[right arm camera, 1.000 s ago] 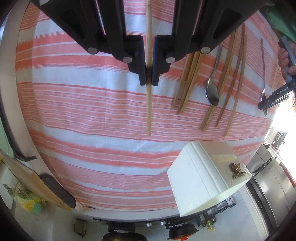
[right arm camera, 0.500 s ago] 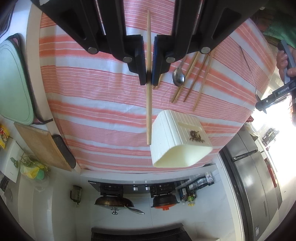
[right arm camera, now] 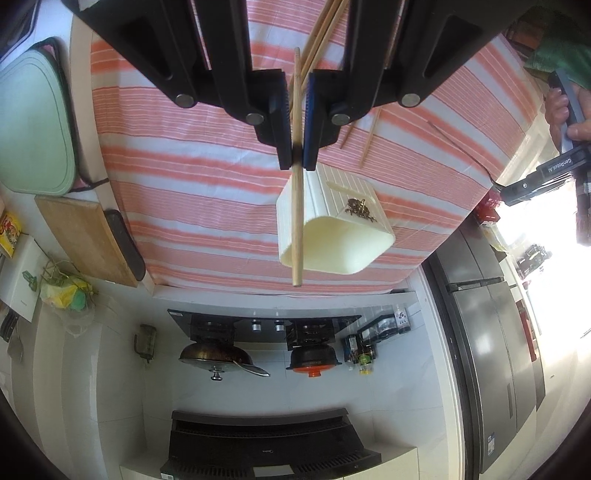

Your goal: Organize utensils

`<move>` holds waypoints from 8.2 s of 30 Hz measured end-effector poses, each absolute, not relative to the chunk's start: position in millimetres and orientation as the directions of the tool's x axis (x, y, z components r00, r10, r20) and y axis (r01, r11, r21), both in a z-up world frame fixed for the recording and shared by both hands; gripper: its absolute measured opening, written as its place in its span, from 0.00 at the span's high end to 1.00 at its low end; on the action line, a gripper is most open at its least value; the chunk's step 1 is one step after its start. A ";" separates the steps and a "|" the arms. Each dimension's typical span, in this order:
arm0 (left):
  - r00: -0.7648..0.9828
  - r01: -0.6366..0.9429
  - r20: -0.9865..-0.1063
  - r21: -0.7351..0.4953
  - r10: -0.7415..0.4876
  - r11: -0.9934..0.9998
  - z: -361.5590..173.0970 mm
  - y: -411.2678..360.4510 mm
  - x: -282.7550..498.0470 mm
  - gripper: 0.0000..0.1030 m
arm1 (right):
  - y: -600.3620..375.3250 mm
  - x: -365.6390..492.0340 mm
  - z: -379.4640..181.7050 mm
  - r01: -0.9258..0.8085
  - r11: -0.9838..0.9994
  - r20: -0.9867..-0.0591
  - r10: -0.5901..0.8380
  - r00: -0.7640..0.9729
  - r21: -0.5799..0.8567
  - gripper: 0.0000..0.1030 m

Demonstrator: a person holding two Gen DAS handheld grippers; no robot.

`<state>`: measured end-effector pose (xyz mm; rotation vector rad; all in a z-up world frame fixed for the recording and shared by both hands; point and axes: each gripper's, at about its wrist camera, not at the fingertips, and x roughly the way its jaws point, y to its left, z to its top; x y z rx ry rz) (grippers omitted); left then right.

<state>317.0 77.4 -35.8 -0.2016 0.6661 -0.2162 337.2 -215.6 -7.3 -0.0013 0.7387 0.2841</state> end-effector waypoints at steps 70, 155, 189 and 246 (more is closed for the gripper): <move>0.642 0.265 -0.664 -0.276 -0.383 0.924 -59.7 0.5 317.0 0.10 | -332.0 372.9 -208.2 -0.155 0.988 -0.810 0.094 0.579 0.004 0.15; 0.582 0.121 -0.735 -0.344 -0.347 0.931 -96.1 3.2 311.9 0.10 | -333.3 370.8 -207.6 -0.157 0.988 -0.809 0.094 0.580 0.002 0.15; 0.606 0.139 -0.720 -0.323 -0.338 0.936 -83.9 -1.1 312.8 0.10 | -333.6 370.7 -207.3 -0.158 0.987 -0.809 0.094 0.580 0.002 0.15; 0.617 0.004 -0.765 -0.234 -0.187 0.972 -97.8 20.2 332.0 0.10 | -334.1 370.5 -206.8 -0.159 0.987 -0.809 0.095 0.580 0.002 0.15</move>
